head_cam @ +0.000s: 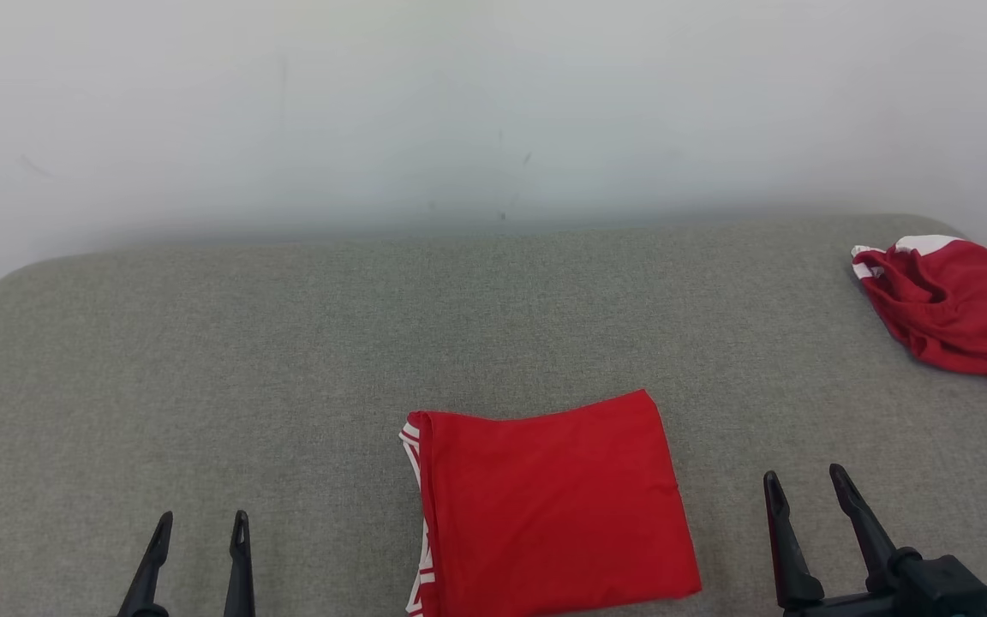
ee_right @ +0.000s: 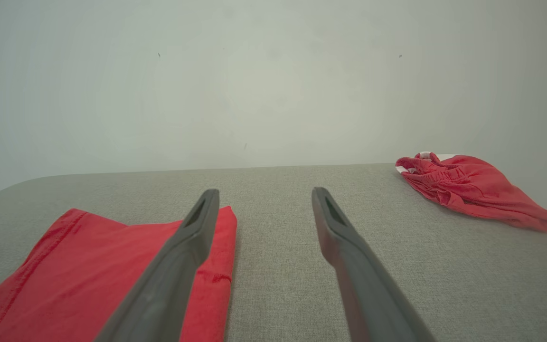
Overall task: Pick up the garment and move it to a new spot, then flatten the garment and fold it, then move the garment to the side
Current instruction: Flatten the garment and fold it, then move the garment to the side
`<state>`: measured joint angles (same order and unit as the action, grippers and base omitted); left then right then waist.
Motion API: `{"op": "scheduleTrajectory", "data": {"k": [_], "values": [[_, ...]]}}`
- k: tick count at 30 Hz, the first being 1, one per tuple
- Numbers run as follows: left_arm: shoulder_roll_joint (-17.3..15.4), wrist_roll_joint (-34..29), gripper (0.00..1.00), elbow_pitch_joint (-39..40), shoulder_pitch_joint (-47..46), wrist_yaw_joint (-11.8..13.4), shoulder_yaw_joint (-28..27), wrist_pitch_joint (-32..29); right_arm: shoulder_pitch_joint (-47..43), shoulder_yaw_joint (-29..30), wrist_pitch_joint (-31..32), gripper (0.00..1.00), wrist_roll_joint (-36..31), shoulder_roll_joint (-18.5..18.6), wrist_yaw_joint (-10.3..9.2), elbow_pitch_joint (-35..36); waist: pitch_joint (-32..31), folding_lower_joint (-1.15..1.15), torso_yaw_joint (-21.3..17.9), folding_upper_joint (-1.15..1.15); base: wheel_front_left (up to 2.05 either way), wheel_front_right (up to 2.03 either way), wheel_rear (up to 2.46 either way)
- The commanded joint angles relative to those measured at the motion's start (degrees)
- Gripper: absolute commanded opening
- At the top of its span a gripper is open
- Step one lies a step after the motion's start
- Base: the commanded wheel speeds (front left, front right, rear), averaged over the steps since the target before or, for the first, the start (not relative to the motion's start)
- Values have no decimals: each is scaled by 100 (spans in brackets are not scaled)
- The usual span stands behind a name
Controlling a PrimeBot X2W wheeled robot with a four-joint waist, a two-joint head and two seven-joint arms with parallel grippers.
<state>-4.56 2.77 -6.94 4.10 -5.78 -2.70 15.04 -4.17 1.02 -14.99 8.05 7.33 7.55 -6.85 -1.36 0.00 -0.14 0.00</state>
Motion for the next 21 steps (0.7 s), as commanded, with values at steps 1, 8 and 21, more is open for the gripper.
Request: {"op": "scheduleTrajectory", "data": {"k": [1, 8, 21], "values": [[-31, 15, 100, -2, 31, 20, -5, 17, -19, -15, -22, 100, 8, 6, -17, -8, 0, 0, 2, 0, 0, 0, 0], [-34, 28, 100, -13, 44, 25, 1, 17, 7, -27, -22, 100, -9, -6, -17, -41, -16, 0, 13, 0, 0, 0, 0], [-25, 32, 100, 4, 23, 54, 36, 17, 310, -105, -22, 100, -76, 4, -17, -189, 1, 0, 74, 0, 0, 0, 0]]}}
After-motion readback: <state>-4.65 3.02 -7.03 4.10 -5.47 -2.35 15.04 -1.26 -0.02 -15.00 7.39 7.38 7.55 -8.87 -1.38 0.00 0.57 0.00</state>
